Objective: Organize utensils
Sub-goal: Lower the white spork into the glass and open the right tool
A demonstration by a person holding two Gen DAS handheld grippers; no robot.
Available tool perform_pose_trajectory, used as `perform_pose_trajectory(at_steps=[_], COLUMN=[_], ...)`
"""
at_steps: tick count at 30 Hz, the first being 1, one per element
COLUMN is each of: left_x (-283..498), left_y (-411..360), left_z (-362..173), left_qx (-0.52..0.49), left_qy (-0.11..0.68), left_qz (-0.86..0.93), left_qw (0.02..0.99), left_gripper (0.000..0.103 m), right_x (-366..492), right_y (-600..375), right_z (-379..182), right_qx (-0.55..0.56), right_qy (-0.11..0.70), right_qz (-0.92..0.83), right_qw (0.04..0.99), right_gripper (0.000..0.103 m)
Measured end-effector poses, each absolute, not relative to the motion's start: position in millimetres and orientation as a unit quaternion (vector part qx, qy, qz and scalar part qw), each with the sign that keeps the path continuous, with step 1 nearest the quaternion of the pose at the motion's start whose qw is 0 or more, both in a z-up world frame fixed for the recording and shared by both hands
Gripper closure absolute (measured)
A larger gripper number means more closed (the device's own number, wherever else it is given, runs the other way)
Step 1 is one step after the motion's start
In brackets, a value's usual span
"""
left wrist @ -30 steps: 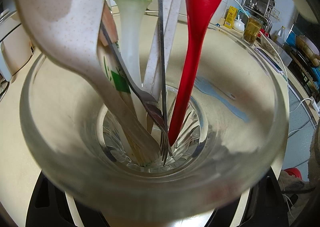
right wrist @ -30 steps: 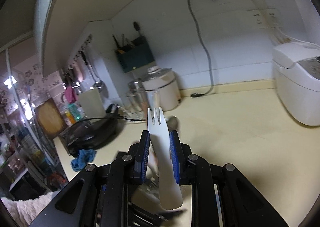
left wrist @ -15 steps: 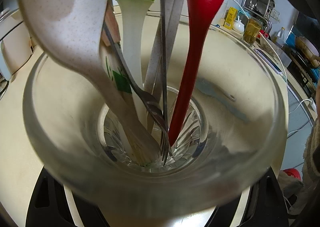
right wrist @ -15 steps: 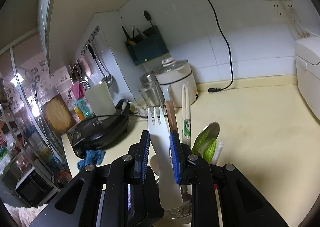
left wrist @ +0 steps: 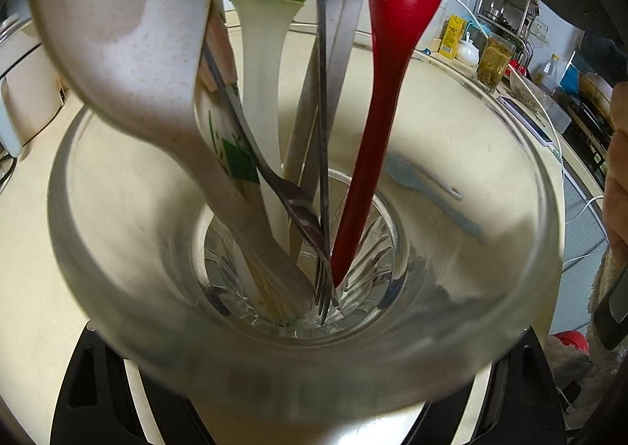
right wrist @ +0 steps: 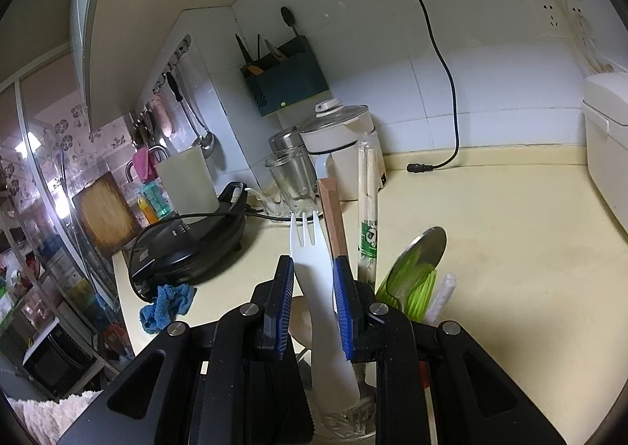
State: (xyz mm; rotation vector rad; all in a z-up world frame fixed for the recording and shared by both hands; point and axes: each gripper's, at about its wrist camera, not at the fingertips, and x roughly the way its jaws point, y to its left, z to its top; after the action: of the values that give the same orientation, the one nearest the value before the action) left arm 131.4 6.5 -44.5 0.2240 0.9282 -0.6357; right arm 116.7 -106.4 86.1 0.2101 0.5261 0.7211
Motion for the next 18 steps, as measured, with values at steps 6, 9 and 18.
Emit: perform_pose_trajectory(at_steps=[6,9,18], left_x=[131.8,131.9,130.5], left_y=[6.2,6.4,5.6], left_z=[-44.6,-44.6,-44.0], left_qx=[0.106,0.106,0.108], left_qy=[0.439,0.439,0.439], left_qz=[-0.301,-0.301,-0.300], left_qw=[0.840,0.840,0.840], left_gripper=[0.015,0.015,0.015], right_x=[115.7,111.9,112.2], right_y=[-107.8,-110.8,-118.4], right_z=[85.7,86.9,83.3], right_qx=[0.102,0.104,0.109], right_qy=[0.251,0.244,0.240], right_qz=[0.348,0.350,0.346], right_qw=[0.897,0.898,0.900], right_gripper=[0.082,0.082,0.082])
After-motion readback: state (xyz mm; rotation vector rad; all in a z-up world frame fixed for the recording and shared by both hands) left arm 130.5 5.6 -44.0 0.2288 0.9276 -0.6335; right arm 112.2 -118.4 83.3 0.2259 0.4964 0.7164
